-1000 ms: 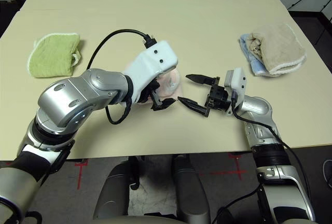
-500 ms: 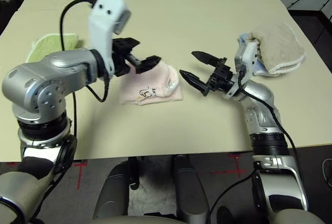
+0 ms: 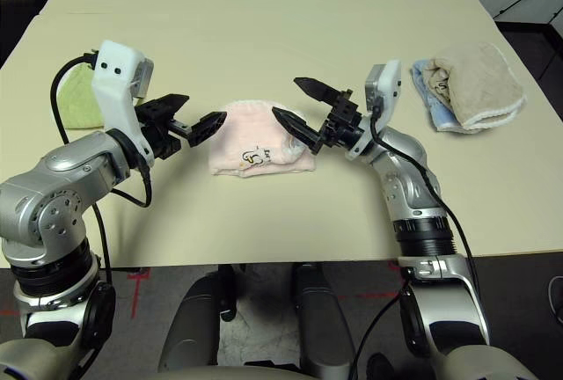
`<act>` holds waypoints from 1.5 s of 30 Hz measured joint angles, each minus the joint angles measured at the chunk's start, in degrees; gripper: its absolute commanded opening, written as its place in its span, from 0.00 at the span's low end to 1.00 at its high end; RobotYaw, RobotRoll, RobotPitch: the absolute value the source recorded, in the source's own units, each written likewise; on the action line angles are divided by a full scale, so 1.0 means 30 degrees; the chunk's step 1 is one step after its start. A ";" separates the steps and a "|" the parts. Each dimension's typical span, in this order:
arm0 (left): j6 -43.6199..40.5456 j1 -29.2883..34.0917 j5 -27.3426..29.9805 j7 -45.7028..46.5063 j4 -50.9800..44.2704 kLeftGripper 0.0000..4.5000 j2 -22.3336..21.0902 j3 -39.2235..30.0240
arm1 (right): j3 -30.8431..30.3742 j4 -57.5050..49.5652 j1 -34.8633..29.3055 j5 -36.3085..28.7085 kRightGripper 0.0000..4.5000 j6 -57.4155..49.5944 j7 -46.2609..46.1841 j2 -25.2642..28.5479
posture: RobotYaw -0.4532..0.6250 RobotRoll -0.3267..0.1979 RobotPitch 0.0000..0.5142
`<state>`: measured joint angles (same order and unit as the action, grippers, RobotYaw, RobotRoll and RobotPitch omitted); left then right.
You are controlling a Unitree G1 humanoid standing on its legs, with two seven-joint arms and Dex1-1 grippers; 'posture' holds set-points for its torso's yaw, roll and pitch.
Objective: Fold the towel and set it aside.
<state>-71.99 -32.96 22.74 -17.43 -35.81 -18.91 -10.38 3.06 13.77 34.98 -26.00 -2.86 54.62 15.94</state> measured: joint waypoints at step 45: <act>0.0671 0.1233 0.1618 0.0643 -0.0452 0.01 -0.0847 -0.0308 | -0.0937 -0.0675 -0.2324 0.0736 0.00 -0.1679 0.3564 0.3202 | 0.40 0.62 0.46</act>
<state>-69.98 -29.26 27.60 -15.50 -37.17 -21.45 -11.30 0.25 11.75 28.01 -23.79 -7.89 65.31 25.55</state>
